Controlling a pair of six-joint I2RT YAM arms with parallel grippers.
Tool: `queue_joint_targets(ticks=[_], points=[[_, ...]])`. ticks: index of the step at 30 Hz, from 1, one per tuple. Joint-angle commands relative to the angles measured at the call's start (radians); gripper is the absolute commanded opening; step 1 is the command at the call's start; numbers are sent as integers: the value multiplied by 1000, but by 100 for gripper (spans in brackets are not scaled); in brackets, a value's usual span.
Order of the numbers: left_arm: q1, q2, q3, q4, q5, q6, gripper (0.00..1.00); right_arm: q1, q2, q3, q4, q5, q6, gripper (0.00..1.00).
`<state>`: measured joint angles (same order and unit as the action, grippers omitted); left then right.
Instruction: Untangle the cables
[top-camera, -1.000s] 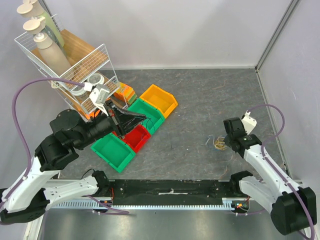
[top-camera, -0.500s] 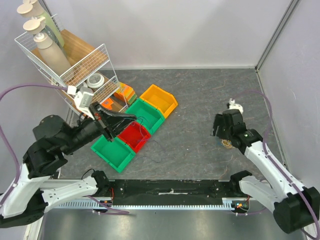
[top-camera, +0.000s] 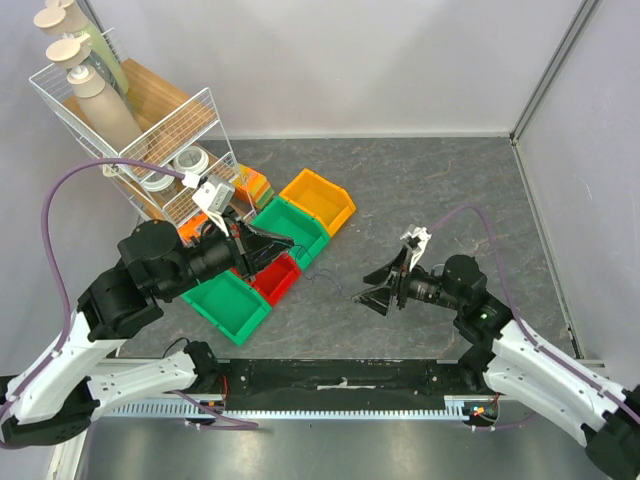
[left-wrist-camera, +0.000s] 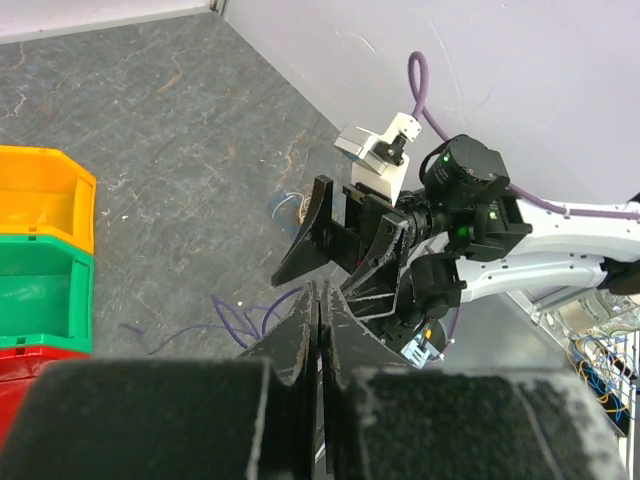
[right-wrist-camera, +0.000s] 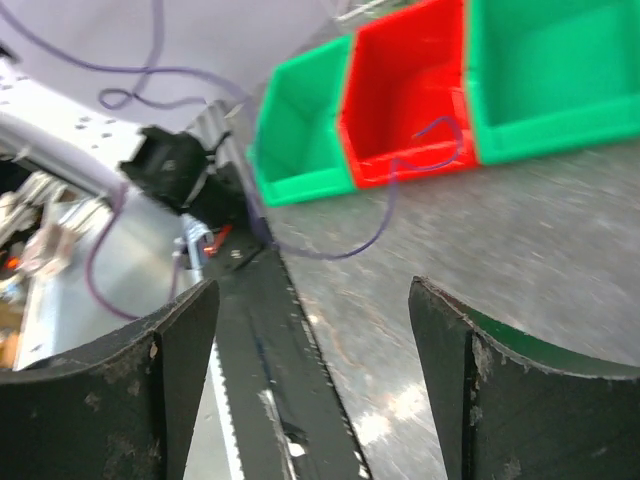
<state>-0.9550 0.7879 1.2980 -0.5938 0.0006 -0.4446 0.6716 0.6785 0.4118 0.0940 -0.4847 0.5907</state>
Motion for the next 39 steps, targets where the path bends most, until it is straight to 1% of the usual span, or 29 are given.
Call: queue_joint_targets(ticks=[1, 5, 7, 9, 12, 15, 17, 18, 20, 22, 23, 24, 25, 26, 28, 30, 32, 36, 39], points=[[-1, -18, -5, 17, -5, -5, 2, 54, 90, -30, 398, -184, 124, 84], [-2, -26, -12, 17, -5, -17, 2, 140, 191, 18, 408, -99, 80, 84], [-1, -24, -17, 17, -5, -26, 2, 210, 252, 45, 447, -56, 75, 84], [-2, -22, -19, 17, -5, -29, 2, 271, 306, 79, 446, 13, 54, 83], [-2, -24, -16, 14, -5, -31, 2, 345, 360, 125, 403, 154, 9, 80], [-1, -29, -11, 11, -10, -34, 2, 381, 383, 153, 337, 294, -14, 79], [-1, -33, -12, 9, -10, -36, 2, 390, 397, 162, 309, 343, -23, 78], [-1, -32, -12, 9, -8, -36, 2, 391, 401, 156, 332, 333, -19, 74], [-1, -35, -9, 9, -11, -34, 2, 394, 415, 133, 398, 279, 12, 63], [-2, -36, -3, 6, -27, -25, 2, 405, 418, 93, 459, 261, 44, 45], [-2, -39, 4, 2, -42, -20, 2, 410, 415, 69, 481, 259, 60, 40], [-2, -47, 7, -3, -60, -16, 2, 411, 411, 43, 504, 259, 73, 27], [-1, -55, 10, -6, -83, -16, 2, 411, 403, 23, 524, 259, 90, 6], [-2, -67, 9, -8, -115, -14, 2, 411, 389, 3, 536, 261, 113, 0], [-2, -96, 0, -8, -184, -13, 2, 414, 350, -37, 582, 259, 148, 0], [-1, -124, -5, -18, -252, -5, 2, 418, 281, -57, 558, 291, 165, 0], [-2, -141, 1, -49, -322, -3, 2, 416, 190, -65, 450, 354, 156, 0], [-2, -188, 1, -115, -433, -3, 2, 418, -17, -67, 151, 501, 115, 0], [-2, -225, -23, -104, -453, -6, 2, 418, -141, -64, 49, 543, 109, 0]])
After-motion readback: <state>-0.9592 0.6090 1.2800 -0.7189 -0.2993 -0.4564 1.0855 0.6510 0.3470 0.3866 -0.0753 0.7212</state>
